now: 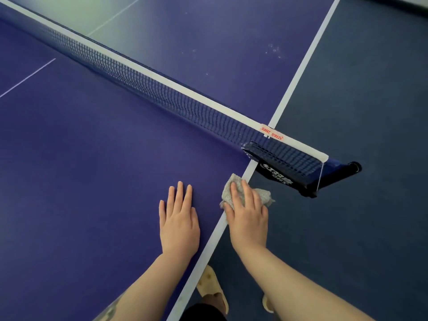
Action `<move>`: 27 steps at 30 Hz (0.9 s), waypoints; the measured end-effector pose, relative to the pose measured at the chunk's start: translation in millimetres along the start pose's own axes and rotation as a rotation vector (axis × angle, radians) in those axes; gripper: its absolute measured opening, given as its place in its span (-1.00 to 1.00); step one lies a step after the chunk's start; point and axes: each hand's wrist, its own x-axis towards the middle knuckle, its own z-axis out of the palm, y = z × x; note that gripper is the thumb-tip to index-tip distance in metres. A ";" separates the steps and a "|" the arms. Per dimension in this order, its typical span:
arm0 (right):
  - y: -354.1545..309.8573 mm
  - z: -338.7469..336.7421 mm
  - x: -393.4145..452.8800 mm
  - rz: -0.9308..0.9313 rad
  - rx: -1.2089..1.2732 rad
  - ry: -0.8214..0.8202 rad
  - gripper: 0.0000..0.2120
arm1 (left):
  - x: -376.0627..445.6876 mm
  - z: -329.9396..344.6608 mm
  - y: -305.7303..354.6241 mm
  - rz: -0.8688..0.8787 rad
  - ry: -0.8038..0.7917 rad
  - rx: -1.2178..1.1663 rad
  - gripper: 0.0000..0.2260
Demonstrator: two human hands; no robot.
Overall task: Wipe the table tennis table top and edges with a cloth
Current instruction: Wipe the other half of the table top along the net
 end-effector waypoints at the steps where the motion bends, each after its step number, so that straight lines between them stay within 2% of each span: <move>1: 3.1 0.1 -0.6 0.019 -0.005 0.011 -0.46 | 0.0 0.0 2.1 0.010 -0.011 0.000 -0.52; 8: 37.4 0.1 -4.1 0.116 -0.015 0.006 -0.47 | -2.9 2.0 25.3 0.079 -0.095 0.021 -0.51; 15: 103.6 -20.2 -33.4 0.214 -0.013 -0.017 -0.47 | -29.1 20.1 69.0 0.224 -0.174 -0.016 -0.50; 18: 141.3 -39.3 -39.8 0.254 -0.010 -0.013 -0.49 | -40.2 27.5 102.3 0.316 -0.163 -0.028 -0.50; 21: 184.5 -61.7 -43.1 0.281 0.067 -0.060 -0.54 | -48.8 35.9 142.3 0.395 -0.252 -0.028 -0.49; 23: 217.1 -76.0 -43.2 0.298 0.120 -0.076 -0.55 | -52.1 43.9 175.9 0.418 -0.268 -0.052 -0.48; 27: 294.8 -99.9 -39.7 0.268 0.132 0.000 -0.54 | -62.6 67.5 253.1 0.406 -0.250 -0.069 -0.51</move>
